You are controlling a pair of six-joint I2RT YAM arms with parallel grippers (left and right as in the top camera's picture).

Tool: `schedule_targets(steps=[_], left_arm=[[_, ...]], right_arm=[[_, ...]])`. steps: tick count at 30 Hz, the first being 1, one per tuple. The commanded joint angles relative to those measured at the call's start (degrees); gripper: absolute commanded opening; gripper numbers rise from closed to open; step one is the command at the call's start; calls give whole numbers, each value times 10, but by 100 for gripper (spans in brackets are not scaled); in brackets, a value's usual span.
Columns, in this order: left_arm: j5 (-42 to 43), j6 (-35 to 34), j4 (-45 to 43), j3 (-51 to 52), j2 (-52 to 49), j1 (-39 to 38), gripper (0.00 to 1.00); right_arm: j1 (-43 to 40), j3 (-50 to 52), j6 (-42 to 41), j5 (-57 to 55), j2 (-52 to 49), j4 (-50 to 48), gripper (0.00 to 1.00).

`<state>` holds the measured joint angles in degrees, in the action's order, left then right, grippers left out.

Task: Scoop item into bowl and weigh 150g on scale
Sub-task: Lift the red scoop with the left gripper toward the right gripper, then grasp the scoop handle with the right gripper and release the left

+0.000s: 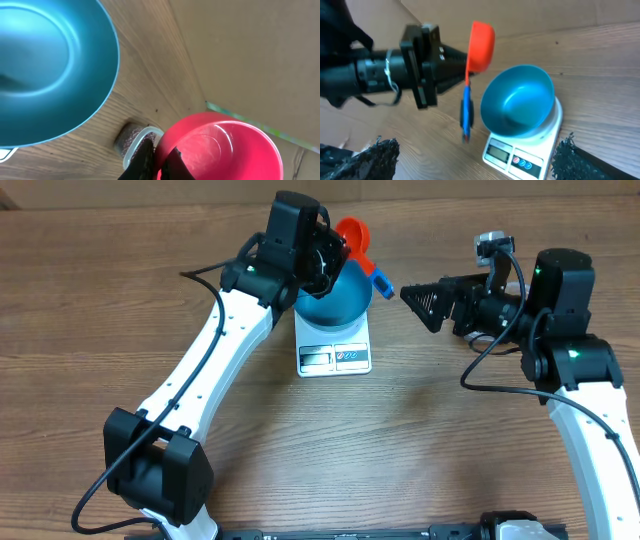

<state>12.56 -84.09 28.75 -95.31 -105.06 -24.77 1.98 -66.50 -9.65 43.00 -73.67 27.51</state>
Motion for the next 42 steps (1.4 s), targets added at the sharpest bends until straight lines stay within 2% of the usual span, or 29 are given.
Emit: schedule_targets(steps=[1, 2, 5, 8, 13, 21, 42], left_arm=[[-12, -9, 10, -13, 2, -8, 4], [-12, -14, 15, -13, 2, -8, 4], [-9, -69, 39, -13, 2, -9, 4], [15, -127, 60, -13, 2, -9, 4], [76, -177, 62, -13, 2, -9, 4], [108, -175, 66, -13, 2, -15, 4], [97, -174, 70, -13, 2, -23, 4]], right_arm=[[4, -13, -43, 21, 4, -28, 84], [6, -13, -43, 21, 3, -36, 78], [16, -13, -77, 0, 0, -47, 78], [37, -13, -139, -66, -8, -47, 77], [73, -13, -187, -139, -28, -50, 72], [101, -13, -191, -156, -42, -76, 60], [120, -13, -208, -162, -68, -79, 41]])
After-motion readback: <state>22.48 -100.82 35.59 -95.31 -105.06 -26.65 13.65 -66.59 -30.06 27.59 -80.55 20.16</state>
